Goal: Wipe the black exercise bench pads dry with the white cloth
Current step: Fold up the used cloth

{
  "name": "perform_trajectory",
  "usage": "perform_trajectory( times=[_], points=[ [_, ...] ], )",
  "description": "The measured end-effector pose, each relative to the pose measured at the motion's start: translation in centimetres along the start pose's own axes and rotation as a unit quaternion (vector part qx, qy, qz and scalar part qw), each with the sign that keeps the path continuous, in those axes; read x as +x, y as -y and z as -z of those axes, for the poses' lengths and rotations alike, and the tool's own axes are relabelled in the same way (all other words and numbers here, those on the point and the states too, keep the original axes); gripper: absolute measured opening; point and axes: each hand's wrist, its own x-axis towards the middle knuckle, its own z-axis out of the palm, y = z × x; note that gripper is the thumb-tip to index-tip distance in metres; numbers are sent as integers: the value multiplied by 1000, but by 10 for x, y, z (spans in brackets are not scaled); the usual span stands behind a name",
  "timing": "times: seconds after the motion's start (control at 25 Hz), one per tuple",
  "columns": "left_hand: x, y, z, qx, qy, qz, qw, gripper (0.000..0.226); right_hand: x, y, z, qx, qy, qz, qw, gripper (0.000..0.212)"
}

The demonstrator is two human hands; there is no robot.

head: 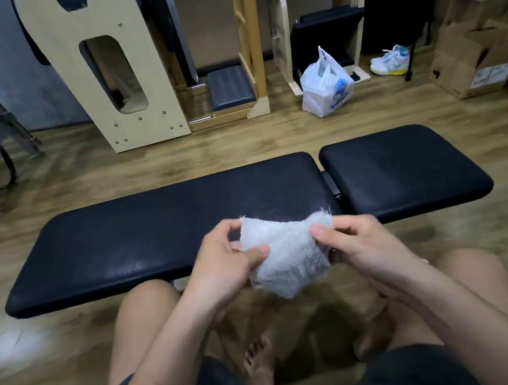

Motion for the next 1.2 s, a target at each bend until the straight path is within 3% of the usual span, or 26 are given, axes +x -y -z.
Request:
perform_trajectory(
  times=[0.08, 0.16, 0.24, 0.32, 0.44, 0.48, 0.56, 0.72, 0.92, 1.04, 1.2],
  points=[
    [9, -21, 1, 79, -58, -57, 994, 47, 3, 19, 8, -79, -46, 46, 995, 70],
    [17, -51, 1, 111, -9, -132, 985, 40, 4, 49, 20, -101, -113, 57, 987, 42],
    [25, -84, 2, 155, 53, -202, 966, 39, 7, 78, 34, -129, -166, 69, 975, 30],
    [35, -114, 1, 222, 50, -272, 935, 36, 8, 108, 48, -136, -183, 85, 970, 39],
    [44, -152, -4, 246, 3, -352, 903, 18, -5, 149, 59, -98, -129, 117, 980, 58],
    [44, -165, -6, 242, 0, -373, 896, 14, -9, 161, 63, -129, -135, 136, 973, 60],
    [39, -189, -8, 239, 10, -406, 882, 7, -18, 182, 65, -215, -171, 166, 947, 43],
    [23, -230, -11, 196, 65, -415, 886, 8, -32, 225, 67, -252, -225, 202, 919, 7],
    [19, -261, -34, 75, 173, -356, 915, 10, -36, 254, 82, -125, -222, 144, 956, 3],
    [25, -254, -62, 56, 156, -286, 944, 9, -43, 241, 93, -71, -242, 85, 964, 10],
    [31, -248, -93, -16, 250, -221, 943, 45, -71, 229, 119, 35, -244, 68, 967, 45]
  ],
)
